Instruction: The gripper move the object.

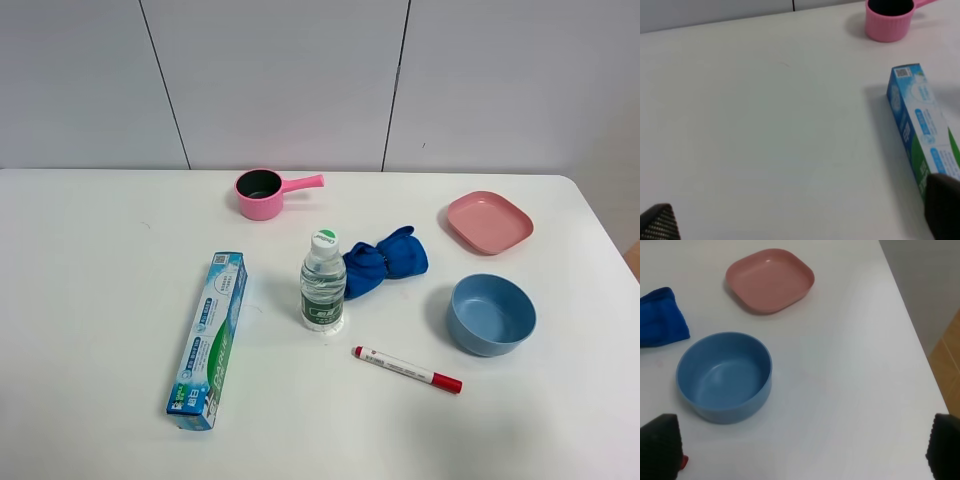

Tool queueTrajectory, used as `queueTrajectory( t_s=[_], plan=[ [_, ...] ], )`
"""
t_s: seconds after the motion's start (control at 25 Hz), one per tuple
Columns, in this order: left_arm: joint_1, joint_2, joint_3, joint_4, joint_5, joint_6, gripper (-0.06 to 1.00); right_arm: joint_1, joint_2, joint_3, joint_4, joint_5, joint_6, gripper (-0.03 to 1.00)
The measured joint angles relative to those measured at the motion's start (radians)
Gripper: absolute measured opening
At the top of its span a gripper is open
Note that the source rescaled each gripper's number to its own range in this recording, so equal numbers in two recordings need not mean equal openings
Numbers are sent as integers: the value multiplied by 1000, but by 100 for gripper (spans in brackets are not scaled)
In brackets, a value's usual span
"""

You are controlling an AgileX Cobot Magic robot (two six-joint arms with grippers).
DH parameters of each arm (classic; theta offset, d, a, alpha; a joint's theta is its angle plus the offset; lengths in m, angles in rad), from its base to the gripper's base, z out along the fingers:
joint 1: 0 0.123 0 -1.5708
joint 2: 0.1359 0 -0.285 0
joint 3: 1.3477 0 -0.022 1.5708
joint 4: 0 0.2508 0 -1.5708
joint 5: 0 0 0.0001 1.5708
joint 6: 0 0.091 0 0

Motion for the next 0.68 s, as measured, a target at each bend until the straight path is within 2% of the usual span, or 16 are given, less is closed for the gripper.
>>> queueTrajectory(
  t_s=[0.68],
  plan=[
    [0, 0, 0, 0, 0, 0, 100, 0, 0, 0, 0, 0, 0, 100]
  ],
)
